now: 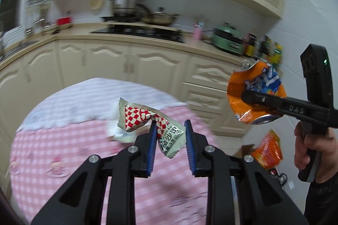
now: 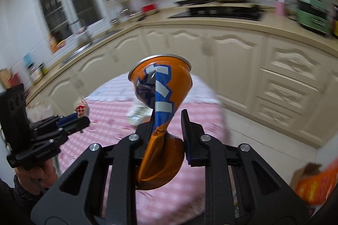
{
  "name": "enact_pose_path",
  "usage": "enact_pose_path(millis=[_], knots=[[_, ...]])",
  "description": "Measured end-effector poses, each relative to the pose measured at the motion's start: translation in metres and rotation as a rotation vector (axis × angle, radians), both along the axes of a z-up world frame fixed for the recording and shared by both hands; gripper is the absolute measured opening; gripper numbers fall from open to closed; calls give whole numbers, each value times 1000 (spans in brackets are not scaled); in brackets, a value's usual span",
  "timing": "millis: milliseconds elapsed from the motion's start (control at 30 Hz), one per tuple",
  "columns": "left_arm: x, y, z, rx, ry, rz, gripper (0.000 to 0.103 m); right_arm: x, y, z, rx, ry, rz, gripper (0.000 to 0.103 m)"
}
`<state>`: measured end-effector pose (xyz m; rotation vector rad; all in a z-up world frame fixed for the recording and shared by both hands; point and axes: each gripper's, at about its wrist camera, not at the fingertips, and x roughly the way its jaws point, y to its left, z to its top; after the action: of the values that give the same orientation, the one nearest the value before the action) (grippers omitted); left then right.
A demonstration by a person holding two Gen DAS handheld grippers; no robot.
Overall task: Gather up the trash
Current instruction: 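Carry the wrapper and chip bag over the blue bin and open both tools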
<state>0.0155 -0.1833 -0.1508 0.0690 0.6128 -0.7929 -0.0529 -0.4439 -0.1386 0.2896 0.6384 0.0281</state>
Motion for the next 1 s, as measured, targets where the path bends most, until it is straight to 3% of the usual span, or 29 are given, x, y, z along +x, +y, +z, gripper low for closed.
enact_pose_path(millis=[233, 533, 900, 967, 1000], knots=[[-38, -101, -28, 69, 42, -232, 24, -73, -84, -49, 34, 105, -221, 22], [-92, -228, -113, 230, 171, -518, 24, -133, -152, -158, 147, 337, -417, 22], [-100, -322, -236, 417, 412, -643, 25, -152, -203, -271, 370, 459, -534, 22], [-98, -335, -248, 439, 433, -652, 28, -155, -211, -285, 404, 472, -563, 24], [-97, -342, -256, 462, 445, -652, 40, -156, -215, -293, 423, 484, -577, 25]])
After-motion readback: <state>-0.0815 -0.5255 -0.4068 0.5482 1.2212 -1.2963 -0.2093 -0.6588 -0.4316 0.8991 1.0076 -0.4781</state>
